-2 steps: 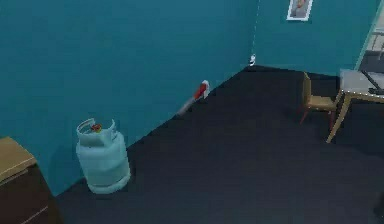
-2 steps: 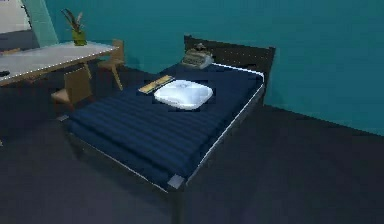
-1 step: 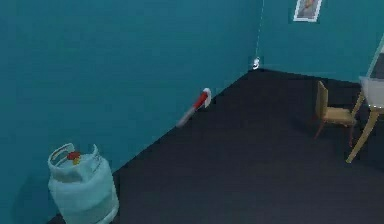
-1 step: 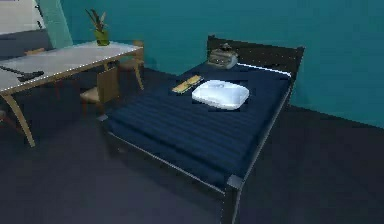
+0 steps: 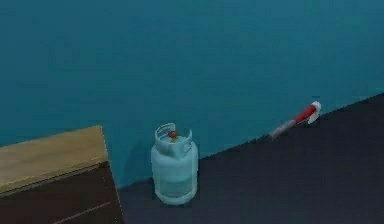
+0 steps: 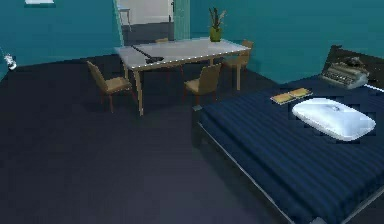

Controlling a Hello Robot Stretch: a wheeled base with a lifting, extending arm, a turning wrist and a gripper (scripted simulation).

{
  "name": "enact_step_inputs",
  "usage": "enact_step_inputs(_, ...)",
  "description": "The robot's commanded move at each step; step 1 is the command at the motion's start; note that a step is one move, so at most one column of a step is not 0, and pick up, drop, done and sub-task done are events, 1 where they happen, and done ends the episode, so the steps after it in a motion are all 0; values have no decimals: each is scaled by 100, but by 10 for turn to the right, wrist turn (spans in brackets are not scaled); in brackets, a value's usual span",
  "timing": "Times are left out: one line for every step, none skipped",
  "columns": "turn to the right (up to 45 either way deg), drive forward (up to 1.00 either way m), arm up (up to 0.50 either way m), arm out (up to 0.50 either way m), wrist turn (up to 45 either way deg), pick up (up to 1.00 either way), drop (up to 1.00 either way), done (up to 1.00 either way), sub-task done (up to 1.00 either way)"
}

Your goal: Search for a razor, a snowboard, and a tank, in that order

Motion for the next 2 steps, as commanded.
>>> enact_step_inputs(0,50,0,0,0,0,0,0,0)
enact_step_inputs(0,0,0,0,0,0,0,100,0)
